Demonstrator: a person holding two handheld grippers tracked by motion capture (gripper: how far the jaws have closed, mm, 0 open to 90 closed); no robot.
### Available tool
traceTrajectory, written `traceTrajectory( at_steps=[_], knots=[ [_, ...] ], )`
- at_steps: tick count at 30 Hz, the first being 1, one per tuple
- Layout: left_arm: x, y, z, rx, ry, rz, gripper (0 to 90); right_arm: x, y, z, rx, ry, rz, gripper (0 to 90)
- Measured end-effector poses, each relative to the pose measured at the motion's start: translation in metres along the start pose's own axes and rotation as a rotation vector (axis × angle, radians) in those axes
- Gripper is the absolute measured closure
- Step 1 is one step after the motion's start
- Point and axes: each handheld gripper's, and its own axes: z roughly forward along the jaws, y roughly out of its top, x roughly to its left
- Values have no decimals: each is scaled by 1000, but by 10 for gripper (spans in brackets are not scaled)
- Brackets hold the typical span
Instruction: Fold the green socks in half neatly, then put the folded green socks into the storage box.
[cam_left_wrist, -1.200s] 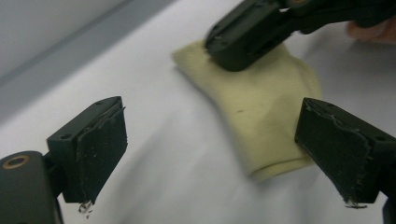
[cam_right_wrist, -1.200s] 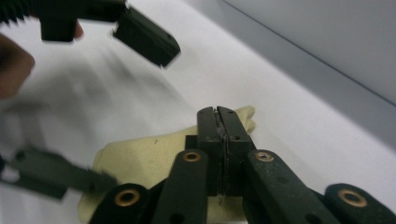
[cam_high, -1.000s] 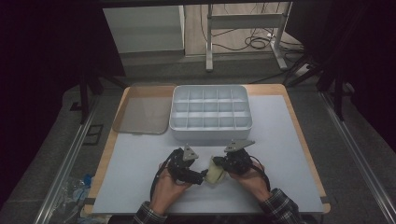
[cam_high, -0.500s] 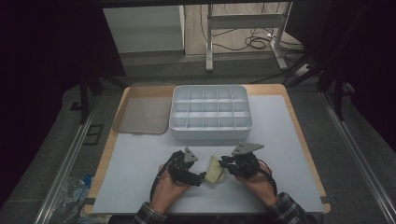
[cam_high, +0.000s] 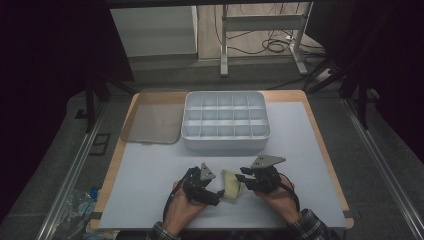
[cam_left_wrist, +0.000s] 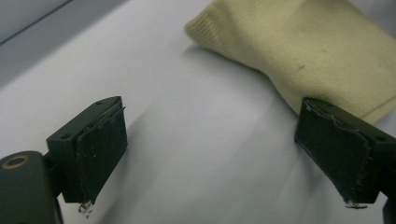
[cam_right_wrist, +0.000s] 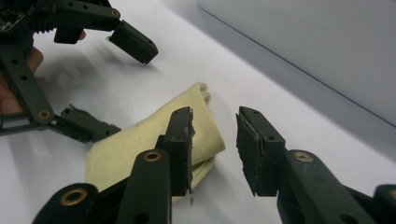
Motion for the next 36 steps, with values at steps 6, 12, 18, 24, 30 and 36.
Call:
traceTrajectory(
  at_steps=[6,12,18,24,30,36],
  knots=[
    [-11,4,2,-3,-11,14,90,-1,-2,-4,-4,-5,3,636],
    [-24,10,6,-13,-8,22,90,-4,-5,-8,-6,-18,11,624],
    [-28,14,9,-21,-15,38,87,-9,-10,-11,-1,-29,27,620],
    [-13,8,-1,-37,-19,0,86,-13,-12,-16,-3,-34,38,611],
    [-2,2,-8,-42,3,-20,82,-13,-12,-19,-5,-31,40,592],
    [13,-5,-13,-32,45,-40,77,-12,-11,-20,-7,-25,47,570]
  ],
)
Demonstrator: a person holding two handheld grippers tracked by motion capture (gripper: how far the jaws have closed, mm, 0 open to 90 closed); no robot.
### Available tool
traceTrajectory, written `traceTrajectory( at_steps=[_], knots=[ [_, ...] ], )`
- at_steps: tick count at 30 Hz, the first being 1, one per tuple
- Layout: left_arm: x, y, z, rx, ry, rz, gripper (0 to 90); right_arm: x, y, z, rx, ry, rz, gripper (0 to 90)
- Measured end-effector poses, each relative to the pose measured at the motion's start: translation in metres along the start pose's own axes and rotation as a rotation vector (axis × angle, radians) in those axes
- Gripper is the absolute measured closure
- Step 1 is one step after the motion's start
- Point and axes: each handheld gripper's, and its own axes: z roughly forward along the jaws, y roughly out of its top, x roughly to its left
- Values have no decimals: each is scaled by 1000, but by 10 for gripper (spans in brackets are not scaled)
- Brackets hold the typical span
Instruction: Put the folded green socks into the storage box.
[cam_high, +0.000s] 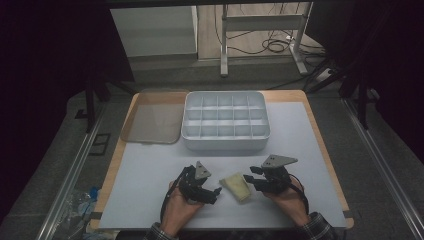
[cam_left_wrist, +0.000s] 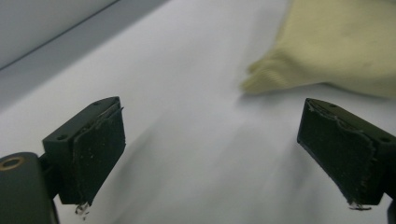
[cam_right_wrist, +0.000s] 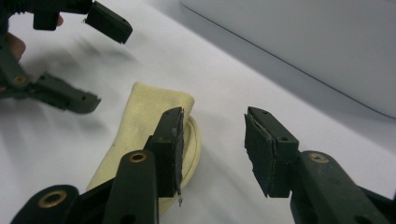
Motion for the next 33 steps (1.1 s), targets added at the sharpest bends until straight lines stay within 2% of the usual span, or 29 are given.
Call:
traceTrajectory(
  at_steps=[7,15,21,25,33],
  knots=[
    [19,-9,-4,12,49,-21,78,1,2,-2,4,7,2,537],
    [39,-21,-6,12,94,-57,78,5,5,-1,30,22,2,453],
    [41,-24,-3,-3,70,-83,72,6,6,3,49,31,8,414],
    [43,-24,-1,1,54,-103,66,9,6,13,72,50,9,382],
    [43,-24,-1,1,52,-104,65,10,5,32,100,72,14,359]
  ],
)
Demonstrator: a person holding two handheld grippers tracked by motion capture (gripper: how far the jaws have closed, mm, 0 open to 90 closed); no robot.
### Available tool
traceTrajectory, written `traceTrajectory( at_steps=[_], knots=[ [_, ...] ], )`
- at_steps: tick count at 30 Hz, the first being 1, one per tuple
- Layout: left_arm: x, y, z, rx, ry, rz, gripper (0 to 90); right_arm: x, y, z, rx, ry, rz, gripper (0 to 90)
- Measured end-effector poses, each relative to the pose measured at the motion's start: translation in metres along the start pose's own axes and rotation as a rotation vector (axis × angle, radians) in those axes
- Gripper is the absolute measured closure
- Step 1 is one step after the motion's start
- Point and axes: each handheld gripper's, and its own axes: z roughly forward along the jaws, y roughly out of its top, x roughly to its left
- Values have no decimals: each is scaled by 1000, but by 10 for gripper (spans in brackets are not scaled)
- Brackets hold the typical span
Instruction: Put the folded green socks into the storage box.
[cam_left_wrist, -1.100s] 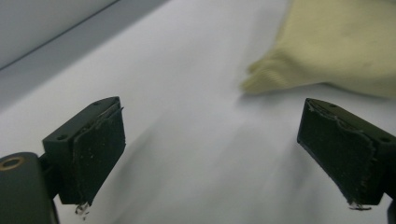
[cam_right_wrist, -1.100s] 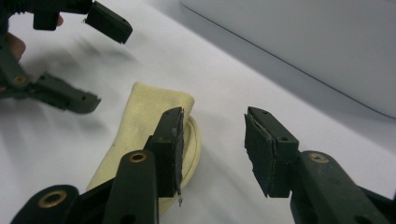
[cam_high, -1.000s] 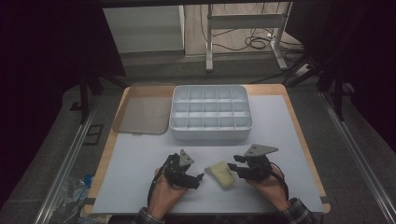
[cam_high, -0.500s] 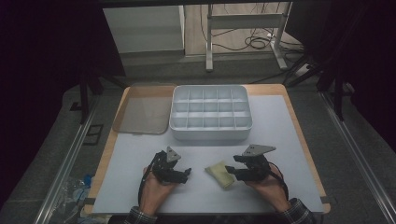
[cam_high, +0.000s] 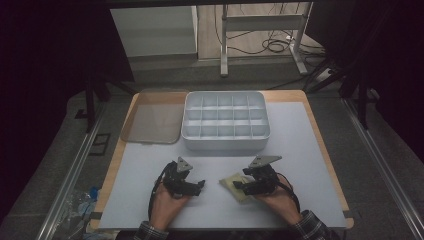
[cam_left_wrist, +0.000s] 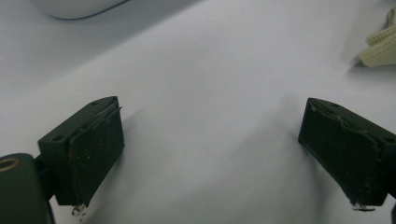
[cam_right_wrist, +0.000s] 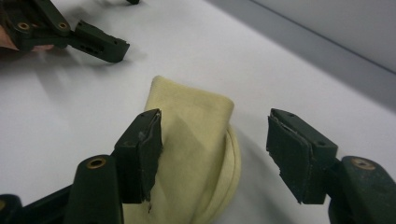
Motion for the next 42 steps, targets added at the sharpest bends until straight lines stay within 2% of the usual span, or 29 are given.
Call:
traceTrajectory(
  at_steps=[5,7,8,11,12,14,18,25,34,42],
  knots=[
    [0,0,0,0,1,0,64,-1,-1,8,31,19,16,365],
    [0,0,0,0,1,1,65,-1,-3,11,49,46,33,372],
    [0,0,0,0,1,1,65,0,-4,12,40,46,35,378],
    [0,0,0,0,2,0,65,1,-4,11,43,65,48,478],
    [0,0,0,0,2,0,65,1,-4,11,46,88,64,555],
    [0,0,0,0,2,0,65,1,-5,11,47,103,80,573],
    [0,0,0,0,2,0,64,0,-5,11,57,142,111,680],
    [0,0,0,0,2,1,65,4,1,8,65,128,83,720],
    [0,0,0,-1,2,0,65,-2,9,-5,10,96,72,718],
    [0,0,0,-5,2,-4,64,-4,15,-13,-15,72,54,715]
  ],
)
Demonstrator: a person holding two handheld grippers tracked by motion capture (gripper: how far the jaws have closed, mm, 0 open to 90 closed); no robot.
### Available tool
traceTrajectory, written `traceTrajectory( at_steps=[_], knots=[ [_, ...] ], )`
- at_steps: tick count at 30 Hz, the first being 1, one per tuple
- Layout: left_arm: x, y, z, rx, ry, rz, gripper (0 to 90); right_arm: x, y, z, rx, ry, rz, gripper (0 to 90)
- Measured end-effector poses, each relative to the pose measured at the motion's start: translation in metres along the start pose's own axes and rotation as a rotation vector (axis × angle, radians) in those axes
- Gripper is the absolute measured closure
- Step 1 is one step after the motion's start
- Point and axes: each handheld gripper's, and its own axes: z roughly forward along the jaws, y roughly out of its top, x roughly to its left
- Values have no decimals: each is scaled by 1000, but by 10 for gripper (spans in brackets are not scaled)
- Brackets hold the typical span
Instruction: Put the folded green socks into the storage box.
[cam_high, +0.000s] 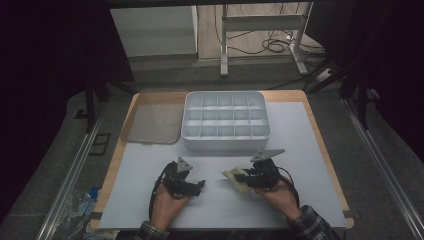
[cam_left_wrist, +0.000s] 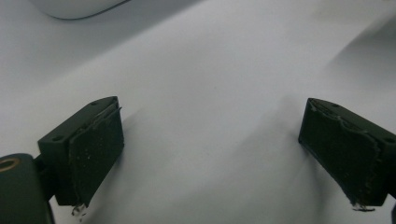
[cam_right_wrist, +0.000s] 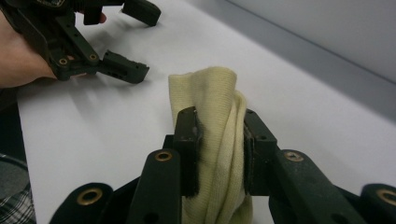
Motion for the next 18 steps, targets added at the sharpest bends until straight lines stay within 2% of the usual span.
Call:
traceTrajectory(
  at_steps=[10,18],
  knots=[
    [0,0,0,0,0,0,64,-2,6,-8,-32,-30,-25,712],
    [0,0,0,0,0,-1,64,-5,9,-14,-51,-52,-26,709]
  ],
)
